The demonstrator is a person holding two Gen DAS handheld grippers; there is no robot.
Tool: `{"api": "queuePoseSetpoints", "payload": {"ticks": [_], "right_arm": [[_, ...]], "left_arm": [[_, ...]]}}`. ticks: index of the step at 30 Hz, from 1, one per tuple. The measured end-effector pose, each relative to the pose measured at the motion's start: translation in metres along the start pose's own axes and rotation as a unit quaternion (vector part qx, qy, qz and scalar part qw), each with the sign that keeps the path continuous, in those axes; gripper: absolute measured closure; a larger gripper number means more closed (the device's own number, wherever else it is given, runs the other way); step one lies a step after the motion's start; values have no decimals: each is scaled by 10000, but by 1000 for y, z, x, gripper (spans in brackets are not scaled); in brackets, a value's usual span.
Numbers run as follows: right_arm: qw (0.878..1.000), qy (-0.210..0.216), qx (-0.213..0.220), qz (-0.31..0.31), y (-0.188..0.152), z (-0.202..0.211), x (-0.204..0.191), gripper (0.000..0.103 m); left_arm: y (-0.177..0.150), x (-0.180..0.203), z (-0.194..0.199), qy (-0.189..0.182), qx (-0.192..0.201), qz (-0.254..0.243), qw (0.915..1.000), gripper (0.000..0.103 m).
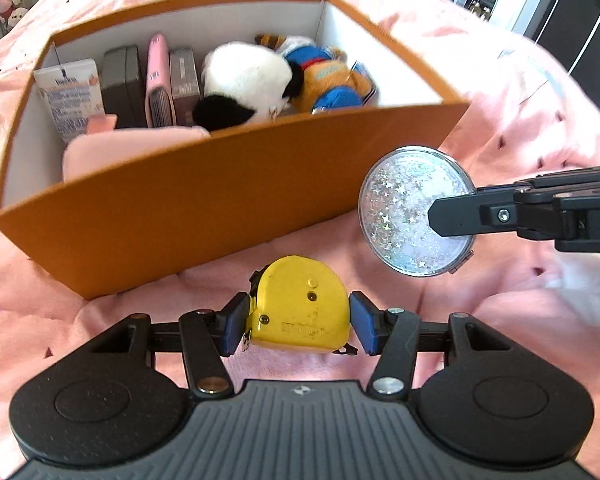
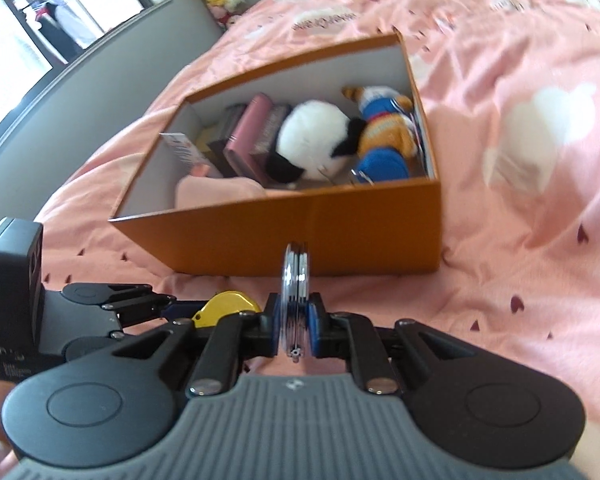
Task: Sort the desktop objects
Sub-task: 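Lift the tape measure and mirror and carry them over the orange box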
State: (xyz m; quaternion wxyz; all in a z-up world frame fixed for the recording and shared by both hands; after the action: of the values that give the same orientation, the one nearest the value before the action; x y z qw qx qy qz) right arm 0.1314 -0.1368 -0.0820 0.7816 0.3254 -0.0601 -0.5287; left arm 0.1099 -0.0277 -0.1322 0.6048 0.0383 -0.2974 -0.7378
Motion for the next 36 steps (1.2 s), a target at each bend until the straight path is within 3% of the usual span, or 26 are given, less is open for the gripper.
{"api": "queuePoseSetpoints", "payload": {"ticks": [9, 16, 19, 25, 31, 36], "right_arm": [[9977, 309, 488, 353, 34, 43, -18, 88], [9917, 94, 933, 874, 75, 55, -24, 88], [9860, -118, 1077, 1265, 94, 53, -26, 88], [9797, -357, 1007, 1694, 115, 28, -26, 88], [9835, -479, 674, 1608, 117, -19, -20, 88], [9770, -572, 444, 2006, 107, -55, -20, 88]], "left_arm": [[34, 21, 69, -709, 476, -59, 9963, 40], [88, 20, 109, -867, 962, -157, 9915, 40], [112, 11, 113, -721, 1119, -190, 9909, 40], [143, -16, 91, -601, 1130, 101, 9917, 40], [142, -49, 41, -847, 759, 789, 9904, 40], [134, -68, 8, -817, 466, 1090, 9896, 40]]}}
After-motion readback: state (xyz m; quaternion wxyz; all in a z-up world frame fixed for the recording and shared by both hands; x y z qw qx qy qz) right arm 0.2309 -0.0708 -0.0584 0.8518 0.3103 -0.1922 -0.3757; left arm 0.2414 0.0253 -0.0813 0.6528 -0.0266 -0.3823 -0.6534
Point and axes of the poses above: each gripper's, at about its wrist camera, not at the fingertips, and z roughly against the way its jaws point, x to its right, y to its top, the point moved 8 cm from there along -z, roughly the way its jaws point, and after that the axes turned 12 degrees about -y, right-handed, at the moved point
